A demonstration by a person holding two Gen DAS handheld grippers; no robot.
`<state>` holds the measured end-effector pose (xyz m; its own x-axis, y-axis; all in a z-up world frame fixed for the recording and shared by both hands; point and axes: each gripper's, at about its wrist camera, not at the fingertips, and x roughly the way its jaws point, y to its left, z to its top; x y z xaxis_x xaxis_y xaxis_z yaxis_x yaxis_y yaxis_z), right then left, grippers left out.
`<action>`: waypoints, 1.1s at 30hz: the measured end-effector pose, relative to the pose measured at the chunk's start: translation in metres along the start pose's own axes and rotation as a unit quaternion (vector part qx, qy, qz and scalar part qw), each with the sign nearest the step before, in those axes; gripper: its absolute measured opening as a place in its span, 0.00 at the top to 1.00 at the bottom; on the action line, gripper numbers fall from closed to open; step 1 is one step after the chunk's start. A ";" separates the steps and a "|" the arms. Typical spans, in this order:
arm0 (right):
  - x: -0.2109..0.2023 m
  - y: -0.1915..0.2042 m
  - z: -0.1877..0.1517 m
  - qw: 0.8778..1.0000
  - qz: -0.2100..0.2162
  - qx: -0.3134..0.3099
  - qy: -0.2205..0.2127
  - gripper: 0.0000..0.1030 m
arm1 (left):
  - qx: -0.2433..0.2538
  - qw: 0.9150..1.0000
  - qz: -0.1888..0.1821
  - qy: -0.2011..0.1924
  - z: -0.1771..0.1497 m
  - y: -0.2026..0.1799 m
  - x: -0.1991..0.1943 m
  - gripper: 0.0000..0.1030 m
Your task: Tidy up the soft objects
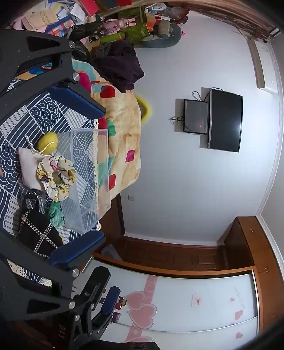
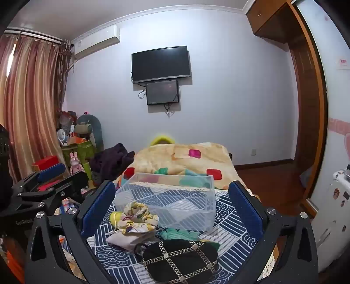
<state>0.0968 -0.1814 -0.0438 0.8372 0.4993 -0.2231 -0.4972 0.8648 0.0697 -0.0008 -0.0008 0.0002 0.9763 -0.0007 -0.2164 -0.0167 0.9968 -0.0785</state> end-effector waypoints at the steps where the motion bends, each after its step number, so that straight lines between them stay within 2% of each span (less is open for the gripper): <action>1: 0.000 0.000 0.000 1.000 0.001 -0.003 -0.002 0.00 | -0.006 1.000 -0.003 0.014 0.000 0.001 0.002 0.00; 8: 0.000 0.000 0.000 1.000 0.000 0.000 -0.003 0.00 | -0.007 1.000 -0.007 0.013 0.002 0.003 0.011 0.00; 10: 0.000 0.000 -0.001 1.000 0.001 0.001 -0.003 0.00 | -0.004 1.000 0.000 0.002 -0.001 -0.001 0.002 0.00; 33: -0.005 -0.001 0.002 1.000 0.001 0.002 -0.010 0.00 | -0.001 1.000 0.000 -0.002 0.005 -0.001 -0.001 0.00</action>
<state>0.0933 -0.1851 -0.0405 0.8405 0.5018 -0.2044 -0.4979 0.8641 0.0742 -0.0004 -0.0011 0.0050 0.9772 0.0006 -0.2123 -0.0179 0.9967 -0.0796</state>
